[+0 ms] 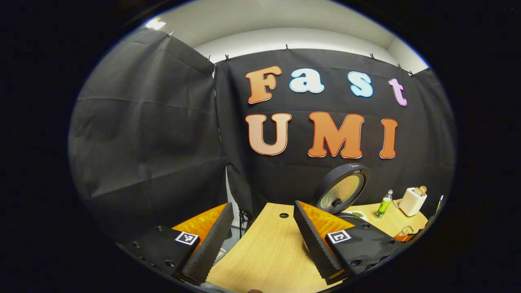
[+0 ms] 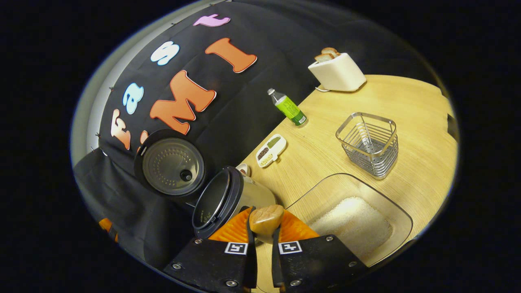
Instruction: Close the left gripper, press the button to open the rice cooker; take a wooden spoon from the chopstick holder with the right hand, scoop a spoonful of rice and pour it into the rice cooker, then put the wooden spoon back into the chopstick holder.
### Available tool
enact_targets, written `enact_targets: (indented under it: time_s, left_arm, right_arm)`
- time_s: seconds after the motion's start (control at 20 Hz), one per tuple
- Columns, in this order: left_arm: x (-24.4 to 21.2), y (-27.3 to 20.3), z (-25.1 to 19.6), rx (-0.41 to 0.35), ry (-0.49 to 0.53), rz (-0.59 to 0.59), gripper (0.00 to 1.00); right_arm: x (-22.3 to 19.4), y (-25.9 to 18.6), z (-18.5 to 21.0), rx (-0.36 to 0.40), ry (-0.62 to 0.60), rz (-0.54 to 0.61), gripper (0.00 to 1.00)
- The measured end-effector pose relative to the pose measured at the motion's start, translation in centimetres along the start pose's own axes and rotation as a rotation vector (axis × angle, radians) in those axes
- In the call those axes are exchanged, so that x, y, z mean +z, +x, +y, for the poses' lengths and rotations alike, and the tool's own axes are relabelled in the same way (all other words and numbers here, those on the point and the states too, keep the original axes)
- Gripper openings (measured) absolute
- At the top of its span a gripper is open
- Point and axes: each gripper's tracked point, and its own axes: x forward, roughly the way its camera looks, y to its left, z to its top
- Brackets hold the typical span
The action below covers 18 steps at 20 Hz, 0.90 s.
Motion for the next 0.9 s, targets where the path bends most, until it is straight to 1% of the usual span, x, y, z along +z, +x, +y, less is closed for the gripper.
enact_targets:
  time_s: [0.1,0.3,0.5,0.6,0.7,0.85,0.9]
  left_arm:
    - [0.1,-0.1,-0.3,-0.008,-0.005,0.001,1.0]
    - [0.2,-0.2,-0.9,-0.025,-0.021,-0.002,1.0]
    - [0.7,-0.3,-1.3,-0.032,-0.018,-0.014,0.97]
    - [0.8,-0.3,-1.8,-0.04,-0.021,-0.02,0.96]
    - [0.9,-0.2,-2.4,-0.051,-0.023,-0.023,0.96]
    - [1.0,0.0,-3.4,-0.071,-0.029,-0.028,1.0]
    - [1.1,0.0,-3.6,-0.076,-0.029,-0.031,1.0]
  right_arm:
    - [0.1,-0.1,-0.6,0.023,0.076,0.017,0.13]
    - [1.6,-0.8,-1.3,0.079,0.267,0.025,0.13]
    - [2.7,-2.2,-3.1,0.122,0.454,0.017,0.13]
    - [3.1,-2.8,-3.5,0.125,0.493,0.013,0.13]
    - [3.6,-3.5,-4.0,0.12,0.501,0.005,0.13]
    - [5.5,-4.9,-4.4,0.13,0.547,-0.021,0.13]
    - [6.1,-5.5,-4.4,0.136,0.562,-0.028,0.13]
